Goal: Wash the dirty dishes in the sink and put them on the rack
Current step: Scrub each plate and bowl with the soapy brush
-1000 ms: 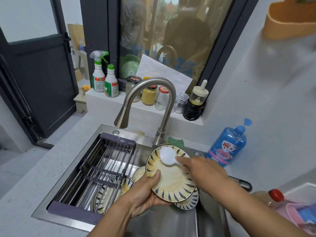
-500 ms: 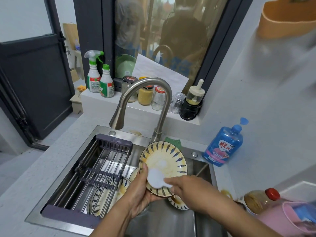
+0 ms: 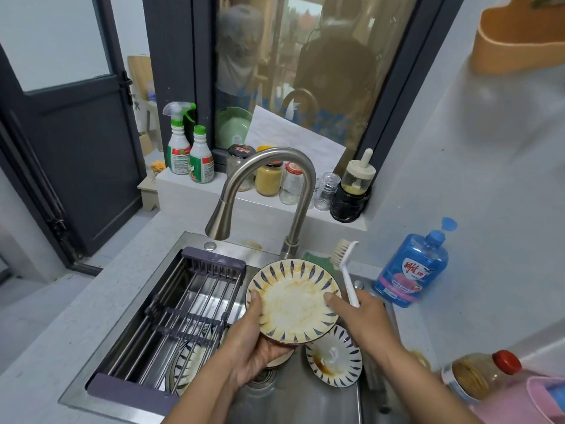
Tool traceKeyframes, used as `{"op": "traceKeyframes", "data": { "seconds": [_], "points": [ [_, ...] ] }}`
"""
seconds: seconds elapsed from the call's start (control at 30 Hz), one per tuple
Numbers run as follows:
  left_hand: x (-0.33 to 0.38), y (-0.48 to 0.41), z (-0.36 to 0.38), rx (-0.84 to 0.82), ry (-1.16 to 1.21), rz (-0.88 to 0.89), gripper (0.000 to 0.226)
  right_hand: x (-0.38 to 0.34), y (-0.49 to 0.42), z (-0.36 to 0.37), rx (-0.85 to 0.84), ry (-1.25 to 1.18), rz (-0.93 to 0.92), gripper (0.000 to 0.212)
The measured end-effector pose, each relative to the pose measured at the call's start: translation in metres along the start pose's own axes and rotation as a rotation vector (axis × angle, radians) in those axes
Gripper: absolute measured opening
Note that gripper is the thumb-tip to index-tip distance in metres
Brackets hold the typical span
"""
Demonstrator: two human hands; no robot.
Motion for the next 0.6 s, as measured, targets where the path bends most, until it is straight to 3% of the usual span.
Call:
{"op": "traceKeyframes", "data": {
  "seconds": [0.1, 0.17, 0.23, 0.3, 0.37, 0.47, 0.6],
  "points": [
    [-0.001, -0.001, 0.001, -0.006, -0.047, -0.016, 0.064, 0.002, -0.002, 0.012, -0.104, -0.333, 0.164, 0.015],
    [-0.001, -0.001, 0.001, 0.010, -0.166, 0.043, 0.061, 0.002, -0.005, 0.015, -0.114, -0.429, 0.250, 0.015],
    [0.001, -0.001, -0.003, 0.048, -0.353, 0.159, 0.070, 0.001, -0.011, 0.017, -0.091, -0.444, 0.294, 0.022],
    [0.007, 0.004, -0.005, 0.044, -0.670, 0.277, 0.087, -0.003, -0.016, 0.016, -0.077, -0.425, 0.318, 0.023],
    [0.010, 0.006, -0.006, -0.005, -0.965, 0.365, 0.091, -0.009, -0.020, 0.012, -0.063, -0.404, 0.336, 0.021],
    [0.010, 0.003, -0.010, -0.091, -1.263, 0.501, 0.087, -0.016, -0.027, 0.007, -0.083, -0.384, 0.383, 0.019],
    [0.005, 0.011, 0.010, -0.086, -1.682, 0.802, 0.059, -0.029, -0.020, 0.010, -0.140, -0.253, 0.404, 0.025]
  ]
}}
Point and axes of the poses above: each hand's wrist, its own y-axis away from the middle knuckle, its own z-axis out of the palm, x = y × z, the point moved 1 cm from there along -y, towards the middle knuckle, and after that the axes turned 1 degree about -y, right-handed, at the moved point
